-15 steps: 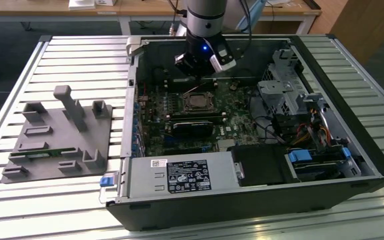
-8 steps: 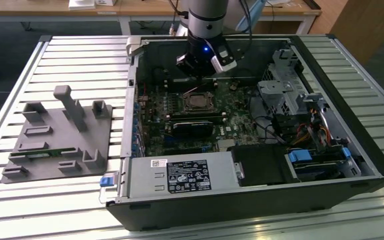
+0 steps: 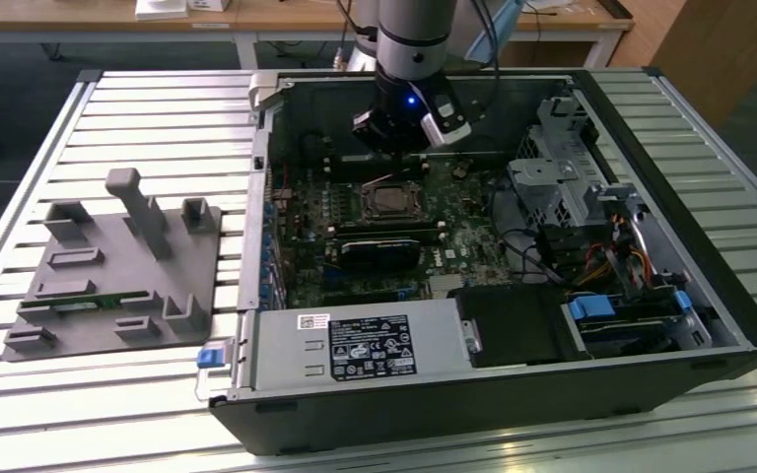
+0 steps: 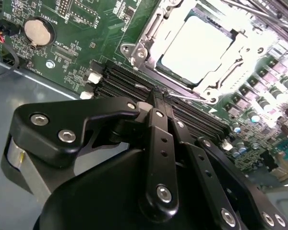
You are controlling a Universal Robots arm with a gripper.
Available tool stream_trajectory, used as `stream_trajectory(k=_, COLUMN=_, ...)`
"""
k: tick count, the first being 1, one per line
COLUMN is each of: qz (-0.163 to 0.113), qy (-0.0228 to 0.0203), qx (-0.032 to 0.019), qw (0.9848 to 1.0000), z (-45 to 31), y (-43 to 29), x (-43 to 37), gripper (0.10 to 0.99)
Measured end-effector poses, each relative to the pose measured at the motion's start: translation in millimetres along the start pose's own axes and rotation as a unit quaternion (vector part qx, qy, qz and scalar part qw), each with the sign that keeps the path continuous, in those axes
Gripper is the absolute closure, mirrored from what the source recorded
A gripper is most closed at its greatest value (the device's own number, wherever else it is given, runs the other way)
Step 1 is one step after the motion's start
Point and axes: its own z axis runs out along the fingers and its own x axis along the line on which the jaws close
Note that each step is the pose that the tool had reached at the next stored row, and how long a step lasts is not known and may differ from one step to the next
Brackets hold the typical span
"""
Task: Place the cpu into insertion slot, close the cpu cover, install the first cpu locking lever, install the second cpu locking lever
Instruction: 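Install the first cpu locking lever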
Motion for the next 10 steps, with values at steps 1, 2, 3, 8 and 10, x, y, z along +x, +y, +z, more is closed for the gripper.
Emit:
stream_trajectory(k=1, qz=0.000, qy=0.0000, qx=0.0001, qw=1.0000, z=1.1, y=0.1, x=-0.8, gripper=0.980)
stream_trajectory(k=2, qz=0.000, qy=0.0000, qx=0.0003, qw=1.0000, z=2.0, y=0.2, x=-1.6, gripper=0.980)
stream_trajectory(k=3, qz=0.000, qy=0.0000, qx=0.0005, qw=1.0000, z=3.1, y=0.2, x=-2.5, gripper=0.980)
stream_trajectory(k=8, qz=0.000, qy=0.0003, qx=0.0025, qw=1.0000, z=8.2, y=-0.3, x=-4.8, gripper=0.980)
stream_trajectory(k=10, qz=0.000, qy=0.0003, qx=0.0050, qw=1.0000, z=9.9, y=-0.5, x=-5.1, gripper=0.980)
